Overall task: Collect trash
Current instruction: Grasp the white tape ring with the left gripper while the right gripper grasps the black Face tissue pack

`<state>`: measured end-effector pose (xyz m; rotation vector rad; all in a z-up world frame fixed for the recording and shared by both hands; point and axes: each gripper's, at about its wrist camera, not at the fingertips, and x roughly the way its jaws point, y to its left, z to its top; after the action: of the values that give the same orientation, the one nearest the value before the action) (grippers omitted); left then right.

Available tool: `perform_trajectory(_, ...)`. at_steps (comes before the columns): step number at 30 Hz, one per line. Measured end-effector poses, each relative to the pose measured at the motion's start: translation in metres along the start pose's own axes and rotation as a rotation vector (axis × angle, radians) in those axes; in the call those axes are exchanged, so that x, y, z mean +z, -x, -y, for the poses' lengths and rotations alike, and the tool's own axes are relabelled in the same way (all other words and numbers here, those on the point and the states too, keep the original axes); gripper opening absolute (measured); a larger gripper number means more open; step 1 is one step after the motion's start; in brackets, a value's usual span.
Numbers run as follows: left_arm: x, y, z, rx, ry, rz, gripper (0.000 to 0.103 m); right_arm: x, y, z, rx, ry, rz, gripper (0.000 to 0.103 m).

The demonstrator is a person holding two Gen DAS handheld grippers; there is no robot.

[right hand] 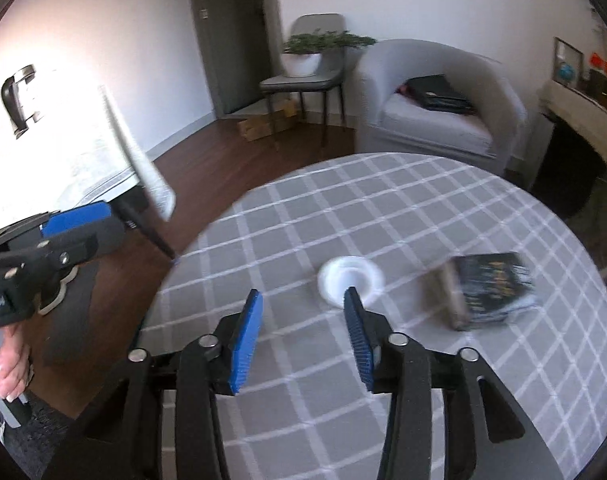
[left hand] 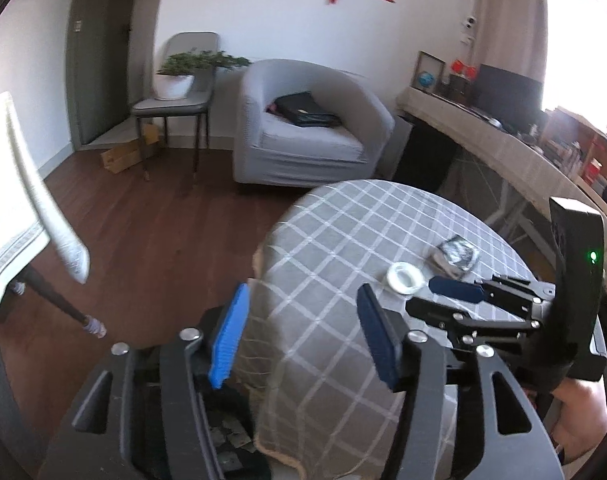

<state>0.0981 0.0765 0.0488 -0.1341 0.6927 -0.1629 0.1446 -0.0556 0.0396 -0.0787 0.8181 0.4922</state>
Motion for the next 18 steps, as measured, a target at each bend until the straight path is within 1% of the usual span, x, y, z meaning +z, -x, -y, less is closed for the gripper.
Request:
perform_trajectory(2, 0.001, -0.007, 0.014, -0.01, -0.019, -0.005, 0.064, -0.001, 0.003, 0.013, -0.021, -0.02, 0.006, 0.052)
perform_trajectory(3, 0.001, -0.013, 0.021, -0.016, -0.031, -0.01, 0.065, -0.001, 0.005, 0.024, -0.038, -0.033, 0.01, 0.056)
perform_trajectory(7, 0.001, -0.034, 0.044, -0.028, -0.072, -0.039, 0.065, -0.004, 0.01, 0.048, -0.072, -0.052, 0.008, 0.066)
perform_trajectory(10, 0.001, -0.055, 0.059, -0.049, -0.086, -0.076, 0.065, -0.007, 0.013, 0.066, -0.097, -0.06, 0.011, 0.072)
perform_trajectory(14, 0.002, -0.078, 0.075, -0.069, -0.089, -0.107, 0.065, -0.01, 0.013, 0.088, -0.118, -0.073, -0.007, 0.077)
perform_trajectory(18, -0.002, -0.104, 0.096, -0.065, -0.139, -0.151, 0.065, -0.012, 0.012, 0.108, -0.129, -0.088, -0.02, 0.085)
